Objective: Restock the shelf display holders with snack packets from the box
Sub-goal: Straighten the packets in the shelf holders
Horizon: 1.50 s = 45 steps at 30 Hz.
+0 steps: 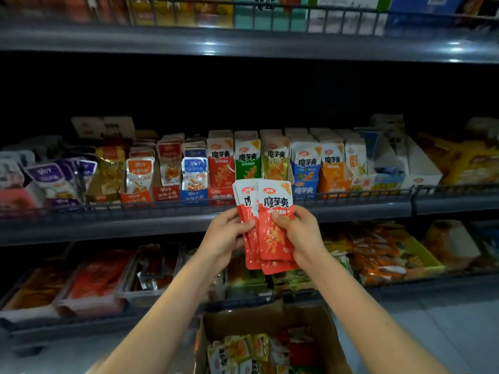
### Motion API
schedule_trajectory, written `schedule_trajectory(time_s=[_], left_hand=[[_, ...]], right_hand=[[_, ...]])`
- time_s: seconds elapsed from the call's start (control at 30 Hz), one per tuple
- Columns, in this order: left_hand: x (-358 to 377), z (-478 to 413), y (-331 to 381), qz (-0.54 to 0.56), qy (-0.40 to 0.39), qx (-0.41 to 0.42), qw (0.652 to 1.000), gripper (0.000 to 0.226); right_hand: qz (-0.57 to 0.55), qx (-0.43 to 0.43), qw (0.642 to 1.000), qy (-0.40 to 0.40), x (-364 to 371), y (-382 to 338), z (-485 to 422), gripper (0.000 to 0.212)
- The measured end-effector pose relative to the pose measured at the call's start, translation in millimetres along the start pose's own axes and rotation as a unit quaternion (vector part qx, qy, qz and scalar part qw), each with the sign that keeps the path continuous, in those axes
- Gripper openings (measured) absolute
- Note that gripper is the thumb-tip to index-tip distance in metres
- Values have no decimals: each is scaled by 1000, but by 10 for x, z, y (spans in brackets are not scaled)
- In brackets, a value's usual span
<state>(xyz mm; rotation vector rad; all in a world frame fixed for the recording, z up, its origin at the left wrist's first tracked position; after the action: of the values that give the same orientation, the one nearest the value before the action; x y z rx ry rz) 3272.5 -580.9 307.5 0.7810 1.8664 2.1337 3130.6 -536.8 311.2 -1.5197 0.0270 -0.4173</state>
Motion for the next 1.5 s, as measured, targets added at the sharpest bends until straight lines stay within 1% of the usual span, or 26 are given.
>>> schedule_trajectory(time_s=[0.07,0.13,0.27,0.33,0.37,0.43,0.53,0.67,0.73,0.87,1.03,1.13,1.27,1.4,1.5], left_hand=[[-32,-61,126,5,-3,14,1000,30],[-65,-157,242,3,12,38,999,34],[-245,-405,486,-5,73,87,993,36],[-383,-525,622,-10,87,106,990,35],[-450,-578,697,-15,89,116,989,33],[-556,-677,848,-28,89,137,986,29],[-684,-866,1040,-41,92,167,981,32],[-773,-1094,1220,-51,104,204,972,38],[-803,-1175,1261,-58,110,215,969,37],[-886,-1288,1220,-54,104,206,972,37],[-971,-1364,1003,-38,75,163,983,43],[-919,-1410,999,-44,52,172,983,47],[-842,-1511,1026,-68,44,173,982,43],[-910,-1528,1047,-98,52,161,981,44],[-1002,-1515,1047,-91,67,156,981,41]], right_hand=[[3,-17,1000,-4,125,-69,-103,14],[19,-47,999,-13,299,-136,-226,16],[67,-110,991,-31,676,-309,-511,34],[61,-110,991,-48,807,-395,-696,45],[51,-101,992,-63,864,-434,-789,46],[40,-77,992,-96,971,-498,-964,38],[28,-71,990,-121,1114,-597,-1226,27],[21,-129,986,-106,1221,-701,-1531,36],[27,-152,983,-95,1249,-693,-1637,35],[38,-166,982,-85,1278,-570,-1777,31],[159,-209,960,-95,1205,-498,-1761,36],[199,-231,948,-91,1118,-522,-1764,39],[202,-247,945,-73,1043,-585,-1774,43],[204,-248,945,-60,1088,-520,-1797,39],[190,-240,950,-64,1174,-470,-1826,36]])
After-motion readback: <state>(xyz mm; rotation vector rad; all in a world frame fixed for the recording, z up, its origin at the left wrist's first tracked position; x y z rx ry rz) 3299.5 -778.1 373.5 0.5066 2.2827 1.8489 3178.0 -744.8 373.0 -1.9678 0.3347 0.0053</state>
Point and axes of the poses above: each hand's wrist, its own z-axis away from the middle knuckle, its own x-axis out of the palm, y = z × x, the point moved 6 cm from there along -z, towards the middle knuckle, and after that the axes turned 9 degrees about -y, right-handed, at the moved point
